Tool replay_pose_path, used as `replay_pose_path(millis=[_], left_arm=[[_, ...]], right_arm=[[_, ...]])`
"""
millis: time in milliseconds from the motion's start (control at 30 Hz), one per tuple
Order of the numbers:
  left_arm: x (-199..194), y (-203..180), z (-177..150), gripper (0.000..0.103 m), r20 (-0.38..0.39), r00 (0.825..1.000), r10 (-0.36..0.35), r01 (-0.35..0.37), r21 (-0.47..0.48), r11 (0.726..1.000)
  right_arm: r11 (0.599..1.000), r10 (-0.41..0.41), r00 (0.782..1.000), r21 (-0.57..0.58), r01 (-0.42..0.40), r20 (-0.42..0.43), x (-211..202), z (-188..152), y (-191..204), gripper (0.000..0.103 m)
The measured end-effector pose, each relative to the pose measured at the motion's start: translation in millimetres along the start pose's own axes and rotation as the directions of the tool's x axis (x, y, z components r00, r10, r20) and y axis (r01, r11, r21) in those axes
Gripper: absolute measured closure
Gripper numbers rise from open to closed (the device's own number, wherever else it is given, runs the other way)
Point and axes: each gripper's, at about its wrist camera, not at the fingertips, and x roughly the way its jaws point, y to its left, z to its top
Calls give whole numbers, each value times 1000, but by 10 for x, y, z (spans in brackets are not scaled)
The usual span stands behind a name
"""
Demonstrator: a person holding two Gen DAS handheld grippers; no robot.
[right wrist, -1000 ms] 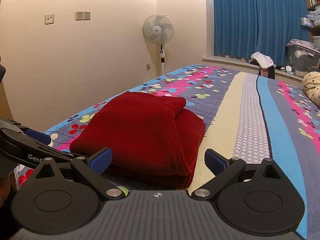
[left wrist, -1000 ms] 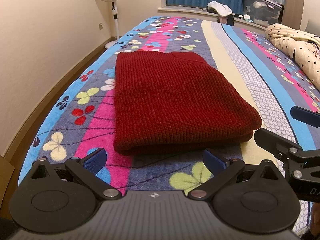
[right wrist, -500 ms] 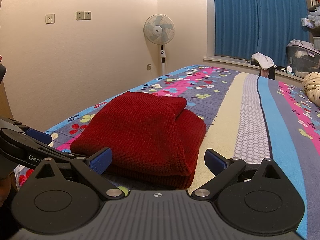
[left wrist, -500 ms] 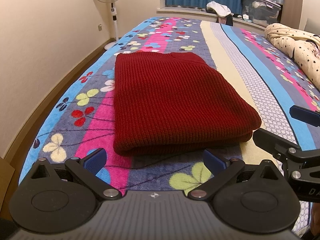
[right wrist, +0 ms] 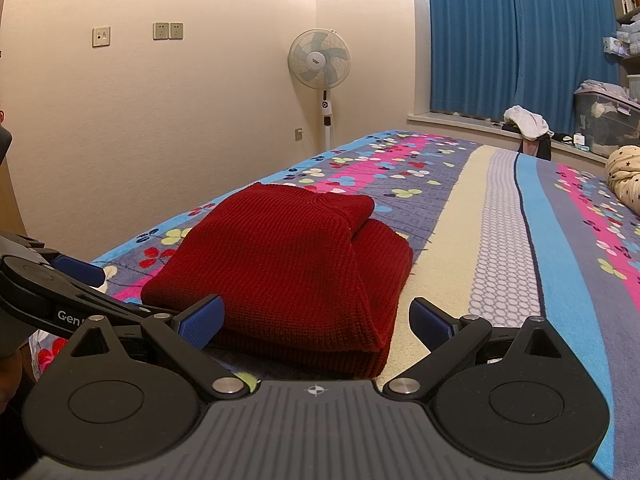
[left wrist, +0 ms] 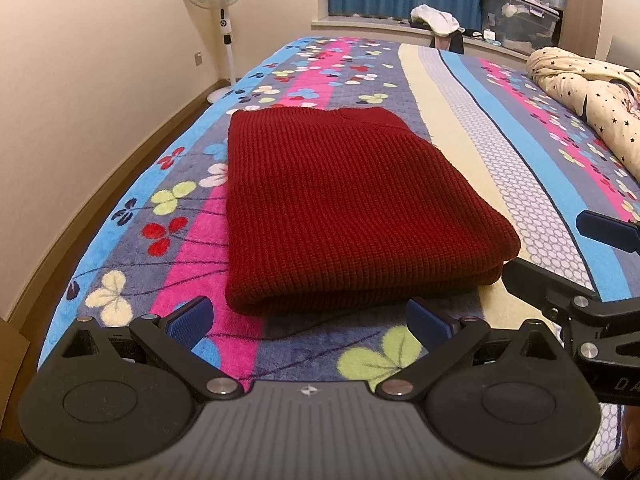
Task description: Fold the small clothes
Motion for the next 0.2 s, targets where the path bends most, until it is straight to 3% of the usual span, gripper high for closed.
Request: replay_pose_path(millis=[200], left_arm=[[-4,0,-3,1,2,1000,-1,1,0,1000]], right_arm=[[1000,0,1000,1,0,0,2,0,2,4]])
